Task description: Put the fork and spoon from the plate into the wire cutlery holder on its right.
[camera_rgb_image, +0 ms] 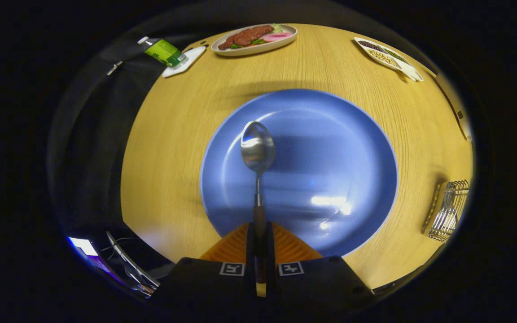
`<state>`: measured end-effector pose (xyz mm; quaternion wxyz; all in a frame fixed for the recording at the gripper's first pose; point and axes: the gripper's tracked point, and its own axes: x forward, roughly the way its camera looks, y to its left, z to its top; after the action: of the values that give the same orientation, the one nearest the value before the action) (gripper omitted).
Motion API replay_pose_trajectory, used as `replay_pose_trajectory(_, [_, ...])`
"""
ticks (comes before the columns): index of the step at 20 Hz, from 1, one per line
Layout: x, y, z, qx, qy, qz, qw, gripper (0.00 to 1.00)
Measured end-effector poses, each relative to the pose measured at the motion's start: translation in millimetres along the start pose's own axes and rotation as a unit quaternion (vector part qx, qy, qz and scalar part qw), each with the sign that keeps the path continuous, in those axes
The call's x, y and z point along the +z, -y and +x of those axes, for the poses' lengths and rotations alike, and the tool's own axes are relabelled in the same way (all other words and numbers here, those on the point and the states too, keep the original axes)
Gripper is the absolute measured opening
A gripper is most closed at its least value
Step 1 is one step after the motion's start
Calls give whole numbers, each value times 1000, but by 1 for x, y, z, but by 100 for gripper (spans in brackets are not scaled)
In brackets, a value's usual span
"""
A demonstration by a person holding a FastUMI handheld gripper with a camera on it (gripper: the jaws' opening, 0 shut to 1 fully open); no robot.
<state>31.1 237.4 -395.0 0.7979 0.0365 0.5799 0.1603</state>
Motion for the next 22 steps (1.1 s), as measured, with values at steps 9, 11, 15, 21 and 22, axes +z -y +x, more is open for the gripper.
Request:
replay_pose_trajectory(9, [-6, 10, -25, 28, 1, -12, 1000, 7])
replay_pose_trajectory(11, [-6, 14, -44, 33, 6, -17, 999, 7])
replay_pose_trajectory(15, [-5, 34, -90, 37, 15, -30, 999, 7])
replay_pose_trajectory(21, [-13, 93, -164, 23, 17, -36, 999, 7])
replay_pose_trajectory(22, [-17, 106, -176, 16, 12, -39, 999, 7])
